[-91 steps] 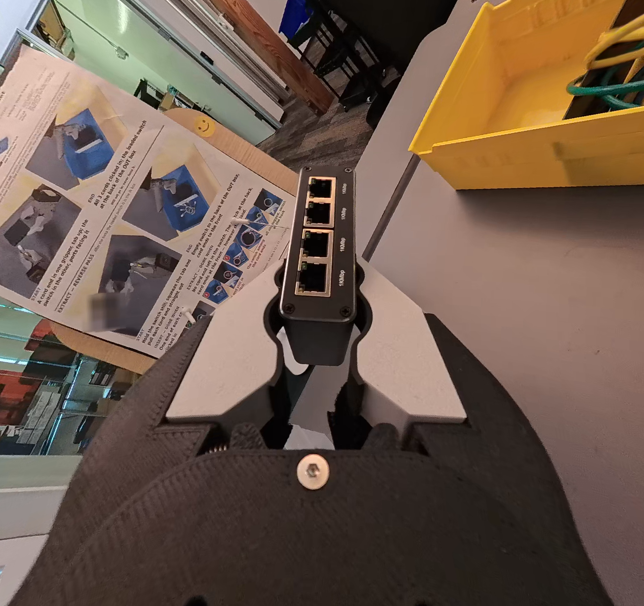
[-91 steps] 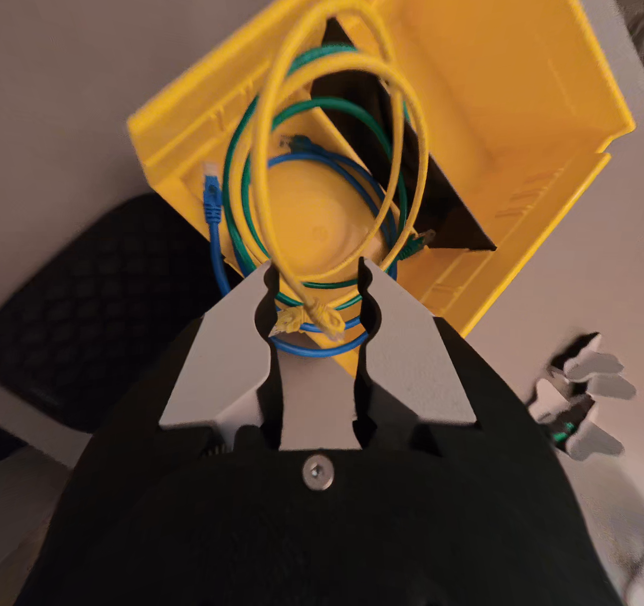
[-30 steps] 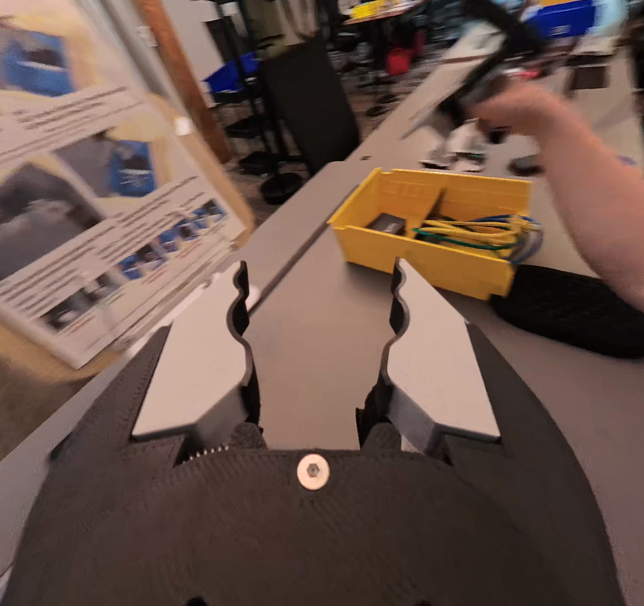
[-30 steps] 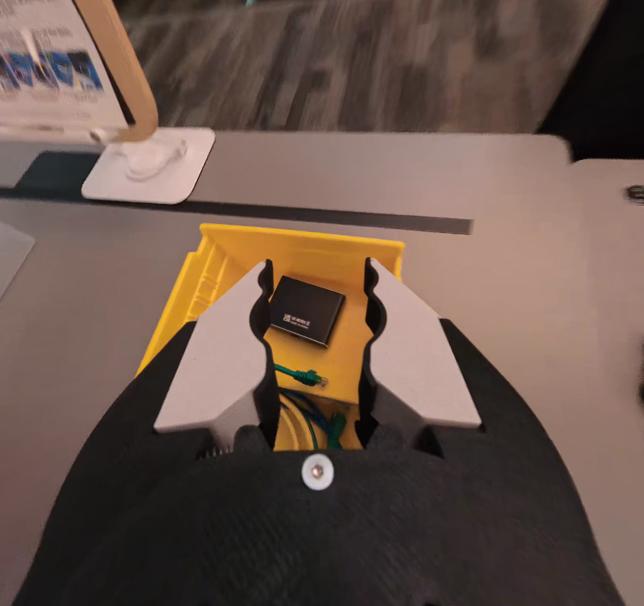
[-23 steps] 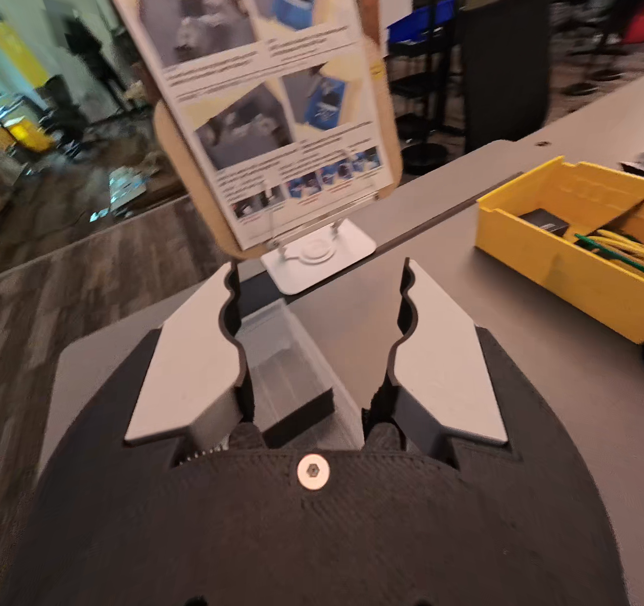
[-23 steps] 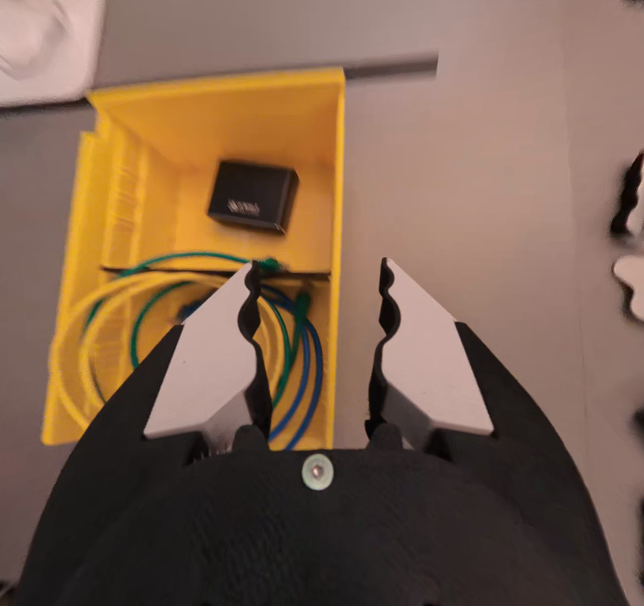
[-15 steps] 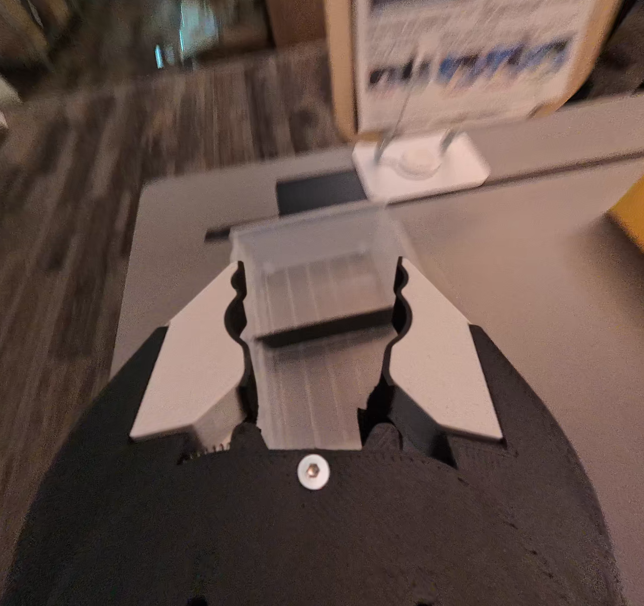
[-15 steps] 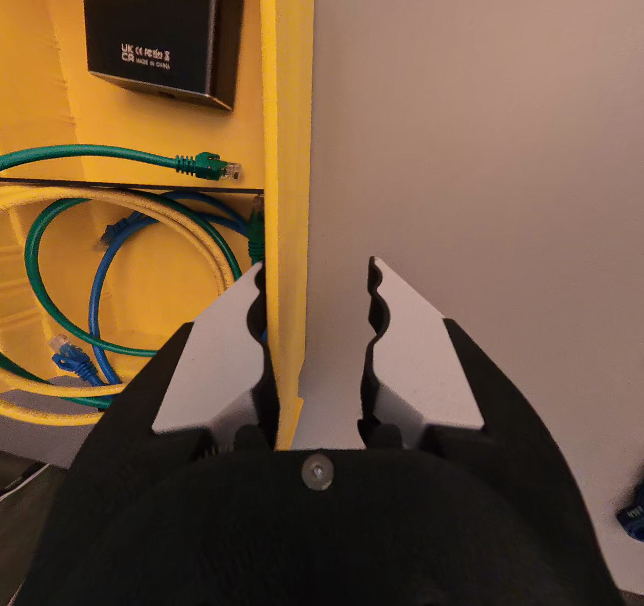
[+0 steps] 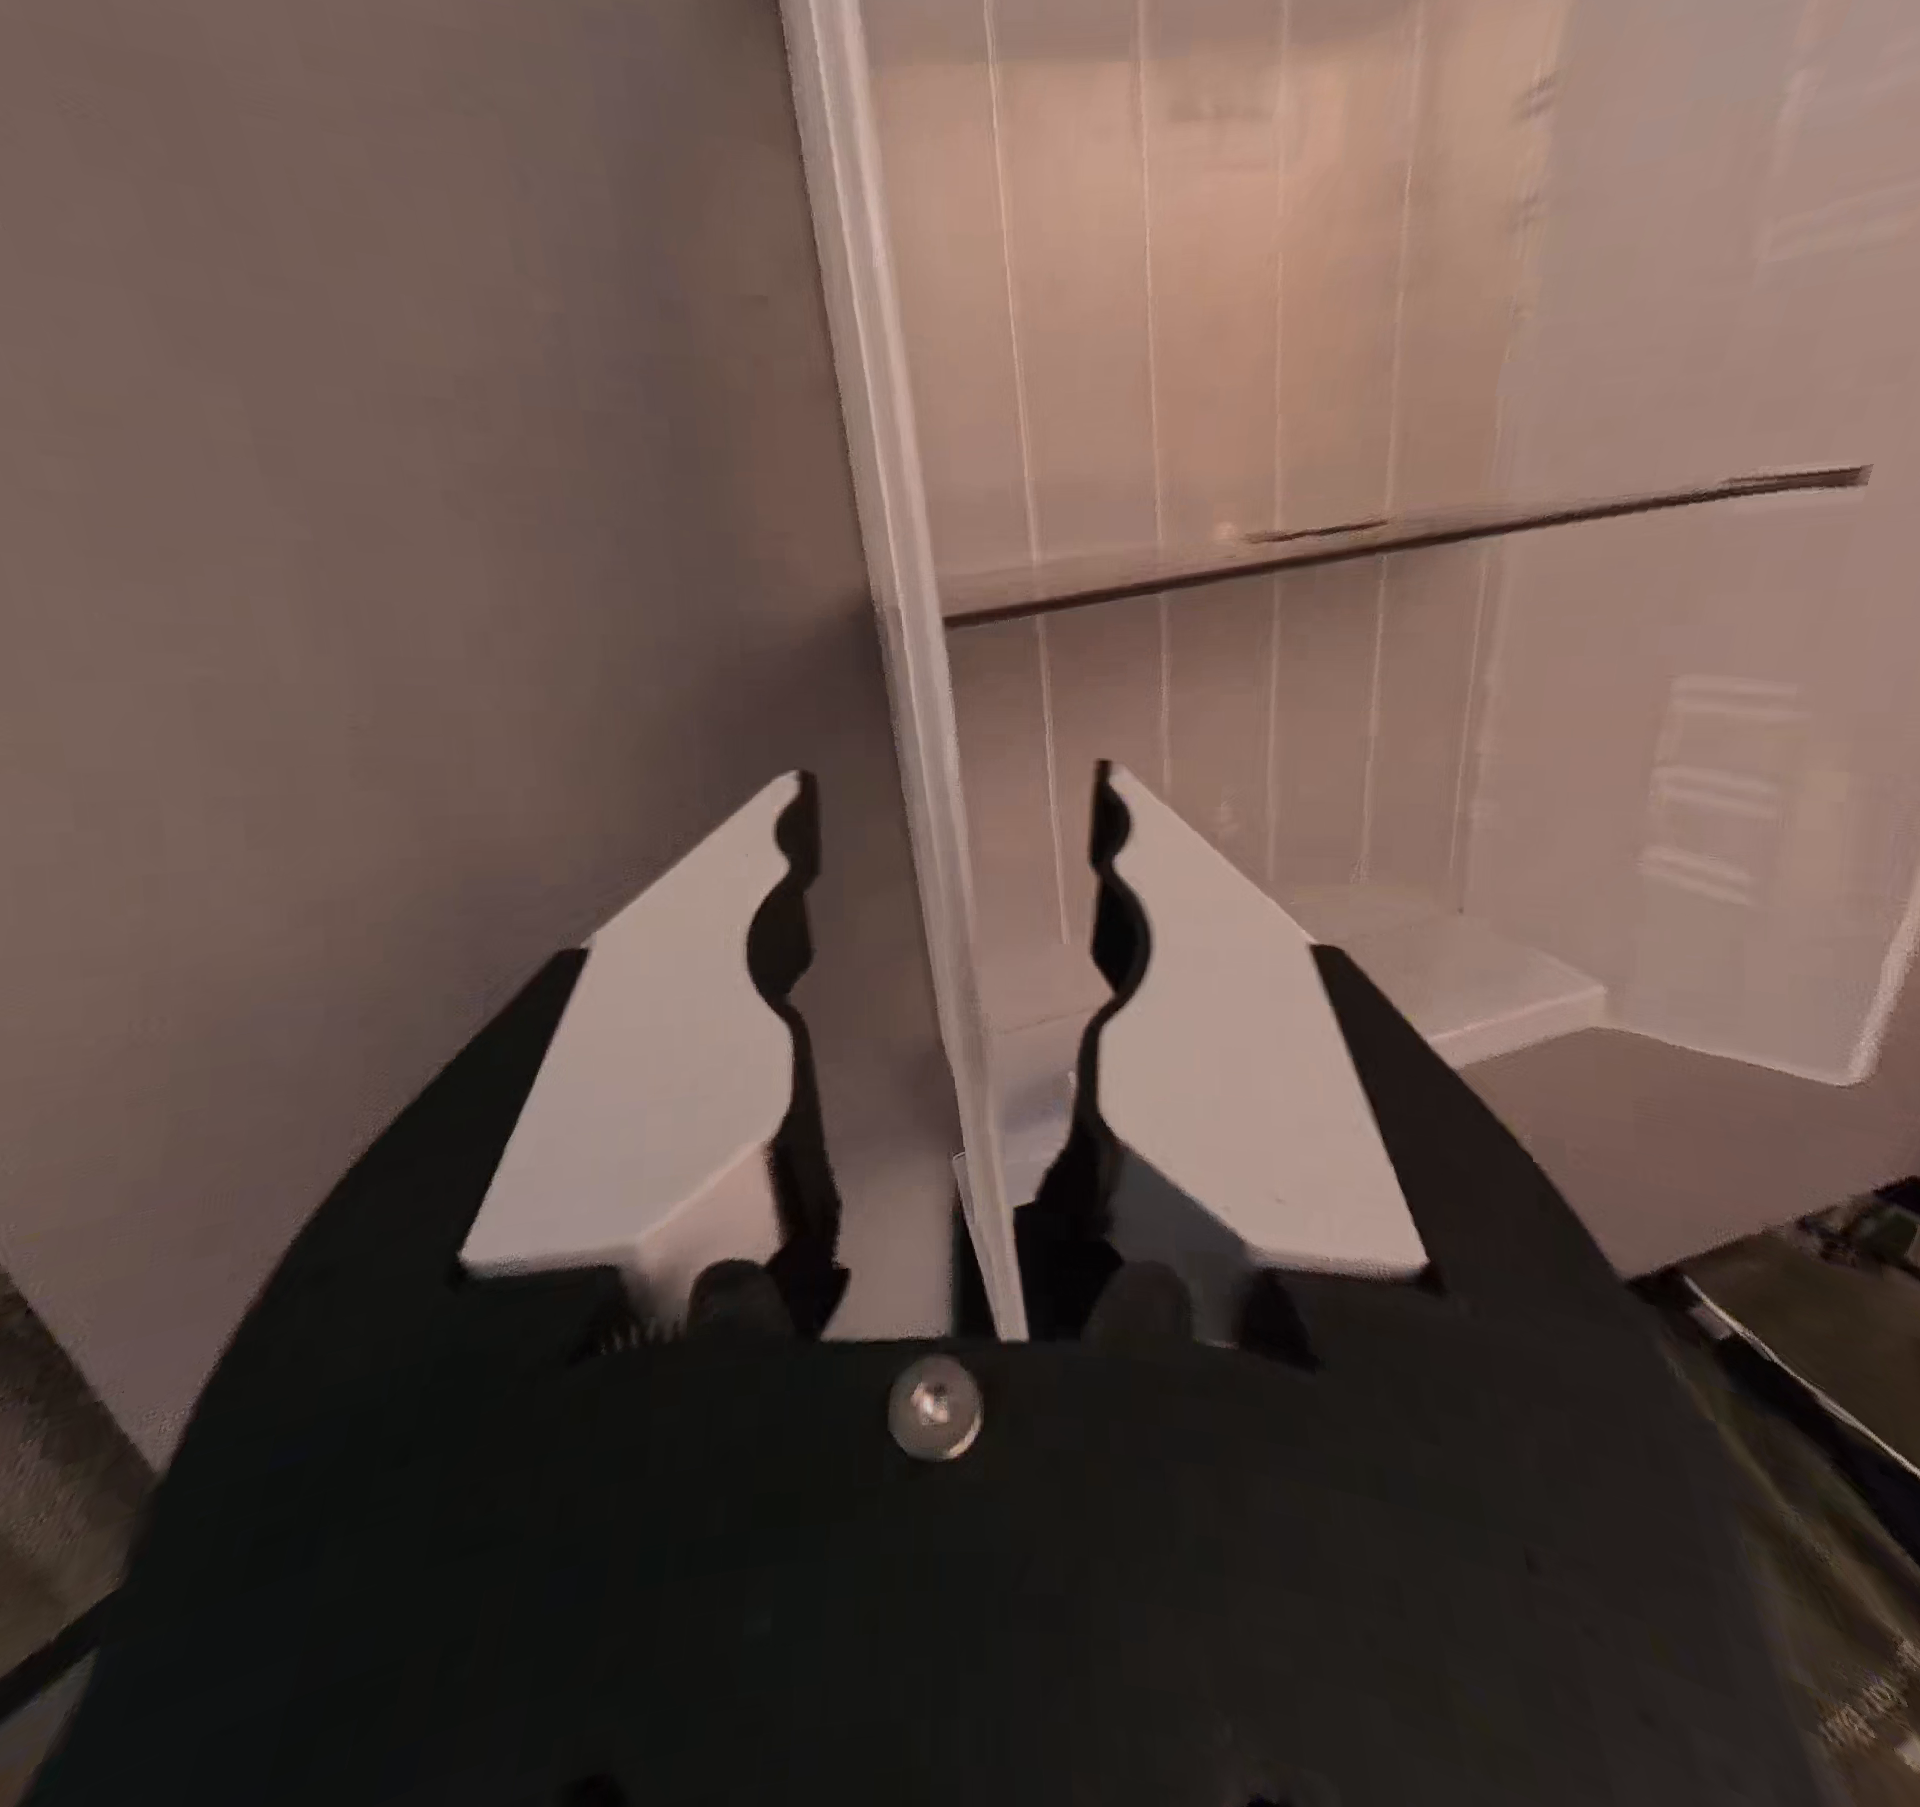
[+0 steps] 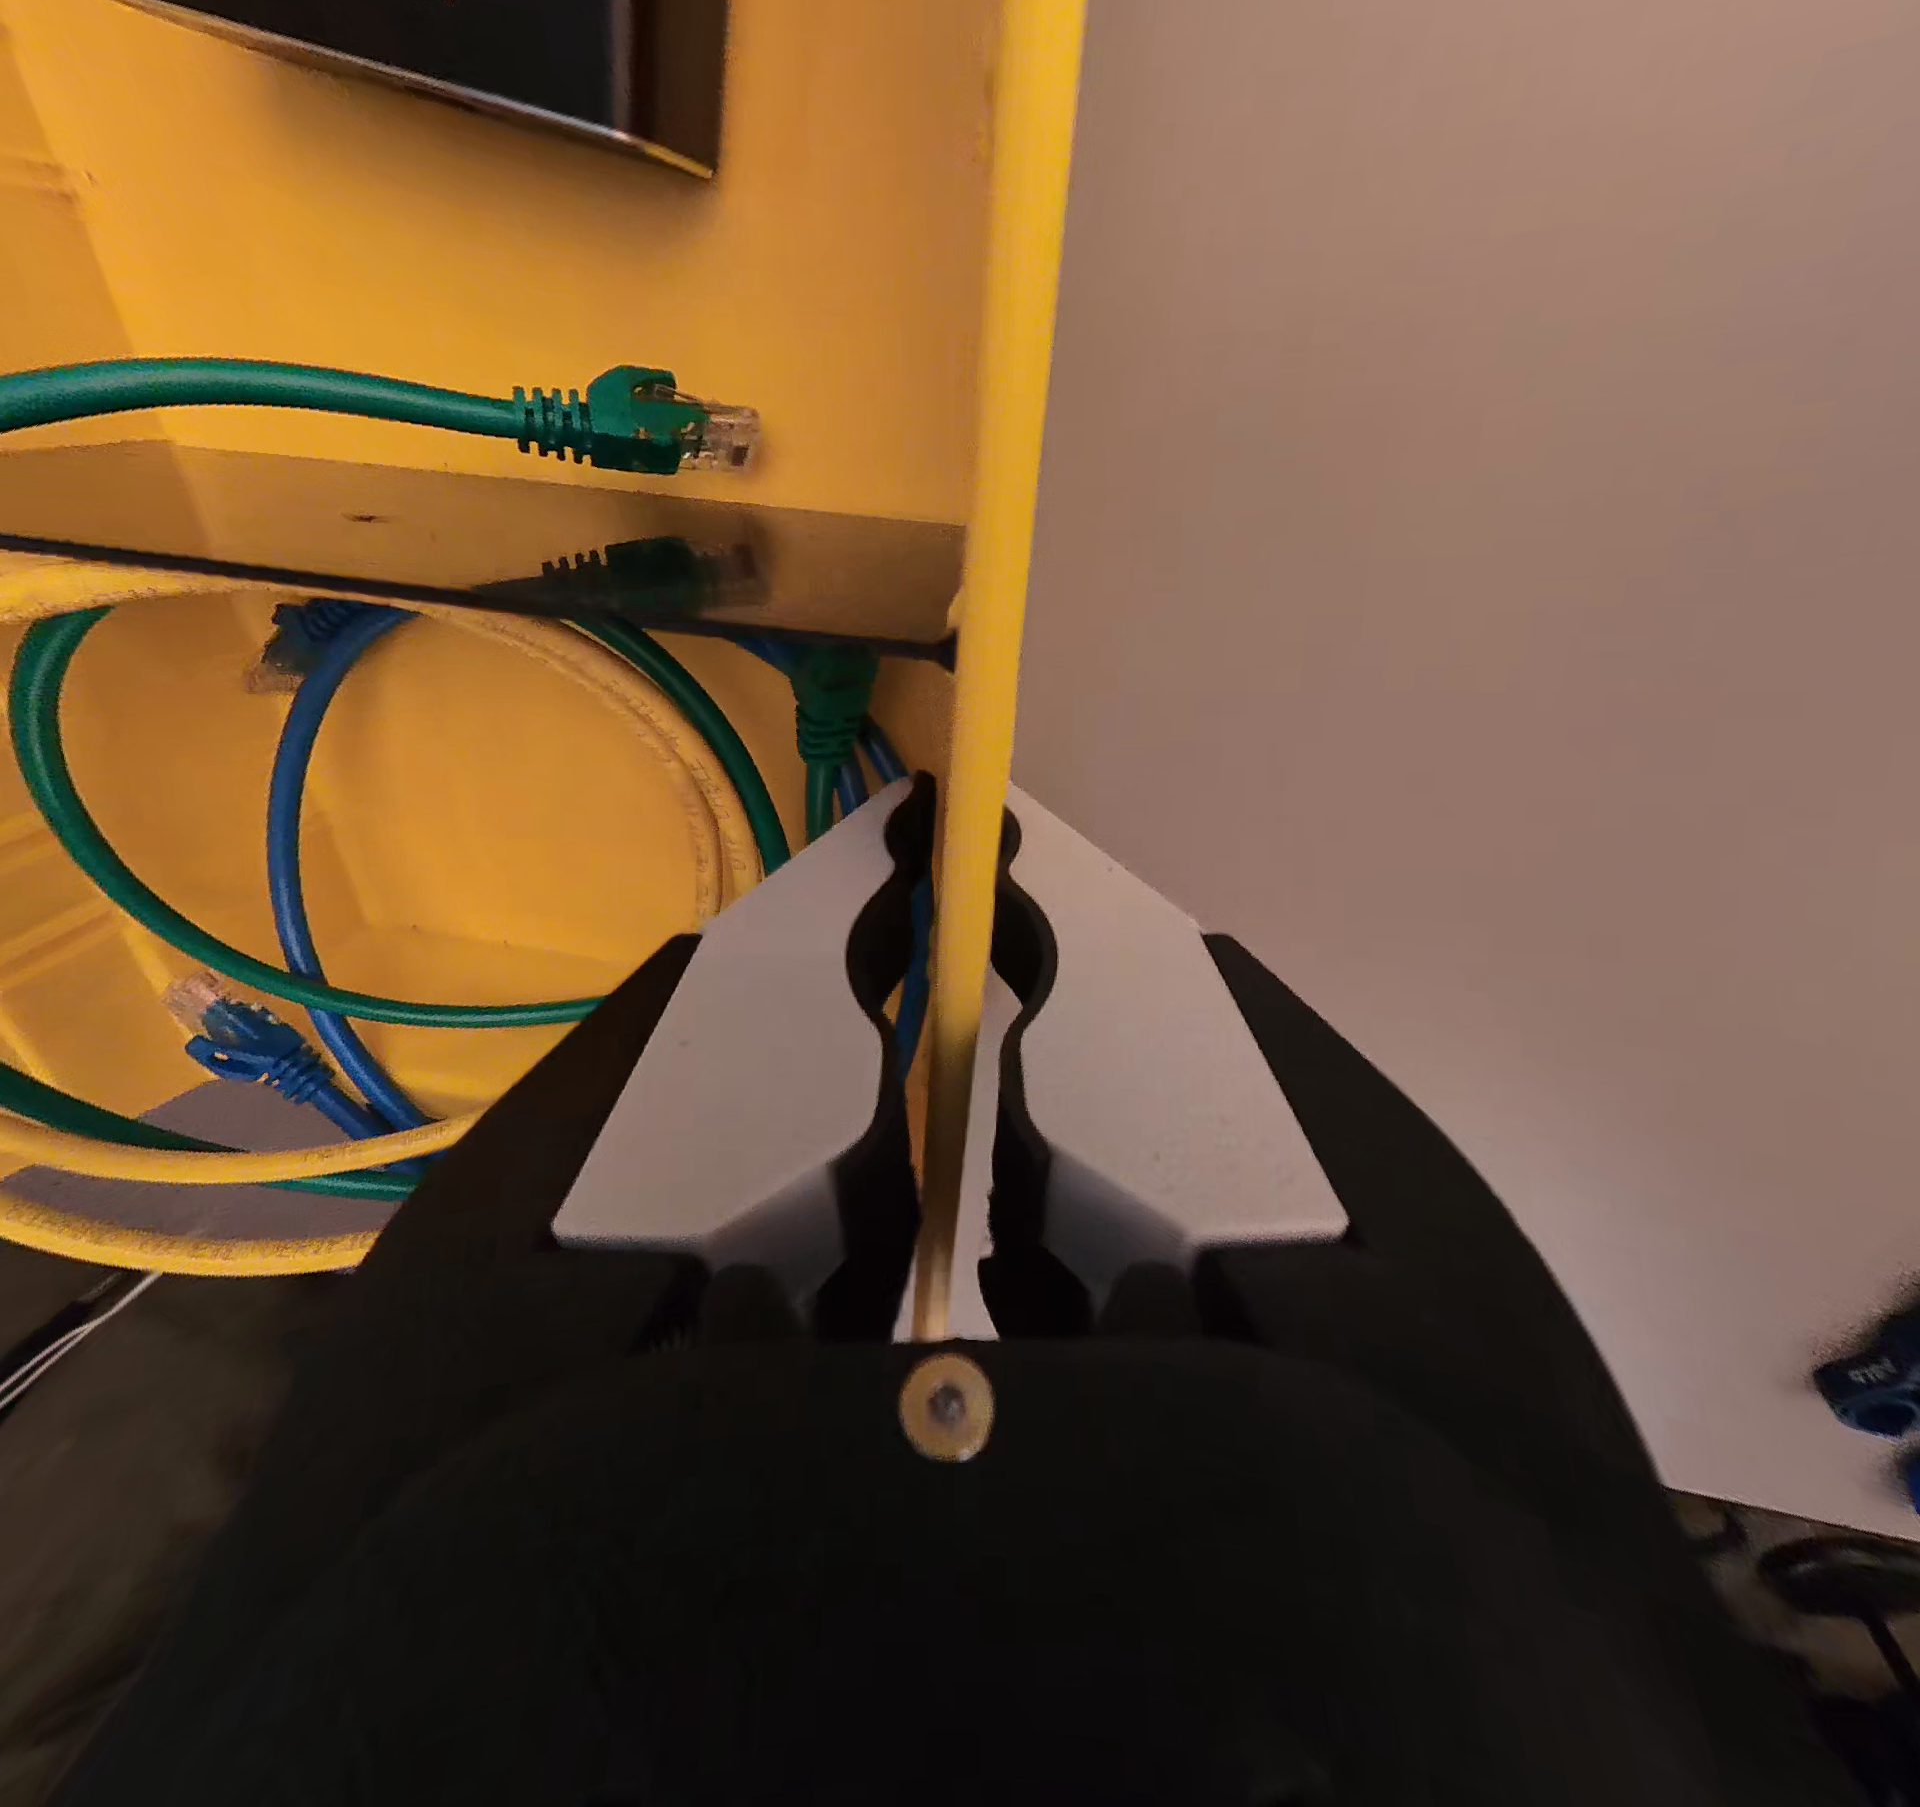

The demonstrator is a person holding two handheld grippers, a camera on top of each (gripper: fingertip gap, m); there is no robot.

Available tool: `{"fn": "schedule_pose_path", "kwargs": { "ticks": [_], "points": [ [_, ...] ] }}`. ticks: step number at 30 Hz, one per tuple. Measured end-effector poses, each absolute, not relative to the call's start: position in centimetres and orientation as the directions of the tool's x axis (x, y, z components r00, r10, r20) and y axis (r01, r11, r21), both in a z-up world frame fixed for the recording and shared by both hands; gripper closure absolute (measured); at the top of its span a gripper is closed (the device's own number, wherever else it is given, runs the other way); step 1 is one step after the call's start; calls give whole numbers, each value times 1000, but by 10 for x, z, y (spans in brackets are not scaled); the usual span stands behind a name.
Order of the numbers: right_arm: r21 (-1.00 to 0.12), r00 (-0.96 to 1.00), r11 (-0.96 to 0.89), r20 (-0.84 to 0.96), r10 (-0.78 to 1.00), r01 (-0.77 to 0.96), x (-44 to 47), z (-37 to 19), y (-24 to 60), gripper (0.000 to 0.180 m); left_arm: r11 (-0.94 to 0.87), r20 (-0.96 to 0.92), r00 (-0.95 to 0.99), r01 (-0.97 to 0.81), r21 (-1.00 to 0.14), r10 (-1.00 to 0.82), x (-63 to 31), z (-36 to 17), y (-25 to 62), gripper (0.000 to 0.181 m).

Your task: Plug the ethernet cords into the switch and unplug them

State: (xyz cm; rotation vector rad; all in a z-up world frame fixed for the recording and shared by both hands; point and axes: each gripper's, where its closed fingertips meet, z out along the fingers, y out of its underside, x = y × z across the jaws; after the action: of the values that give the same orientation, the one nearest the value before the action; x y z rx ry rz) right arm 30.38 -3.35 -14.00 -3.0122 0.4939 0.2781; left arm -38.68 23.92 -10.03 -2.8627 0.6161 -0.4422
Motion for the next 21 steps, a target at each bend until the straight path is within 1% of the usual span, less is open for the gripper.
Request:
{"fn": "schedule_pose_path", "kwargs": {
  "ticks": [1,2,3,7,9,12,16,18,19,20,21],
  "points": [
    [-38,933,-948,-196,-302,-315,298,-140,-31,175,-900,247,869,-389,-195,-429,-388,-108,237,144],
    [-35,936,-954,-206,-285,-298,292,-140,-28,175,-899,248,865,-411,-149,-437,-389,-116,233,170],
    [-33,941,-960,-214,-263,-276,285,-139,-24,174,-893,237,861,-438,-104,-450,-390,-123,229,175],
    [6,954,-982,-236,-185,-189,248,-138,-9,169,-836,111,830,-549,-16,-547,-384,-129,224,176],
    [20,967,-990,-215,-139,-138,231,-138,0,166,-795,55,794,-606,17,-605,-369,-129,221,174],
    [43,980,-996,-182,-81,-75,205,-138,14,164,-754,53,755,-656,26,-654,-331,-130,217,174],
    [20,975,-999,-222,22,27,169,-136,30,155,-715,57,716,-698,29,-696,-290,-131,203,174],
    [13,973,-998,-225,53,58,161,-135,33,152,-696,78,696,-717,36,-714,-277,-131,194,167],
    [13,976,-998,-213,52,56,161,-132,32,151,-687,97,686,-726,31,-721,-272,-129,189,161],
    [2,983,-1000,-184,29,30,165,-126,32,151,-681,116,679,-732,20,-725,-268,-126,187,155],
    [-28,989,-1000,-148,0,-4,170,-117,33,150,-680,132,674,-733,0,-727,-267,-121,185,153]
  ]
}}
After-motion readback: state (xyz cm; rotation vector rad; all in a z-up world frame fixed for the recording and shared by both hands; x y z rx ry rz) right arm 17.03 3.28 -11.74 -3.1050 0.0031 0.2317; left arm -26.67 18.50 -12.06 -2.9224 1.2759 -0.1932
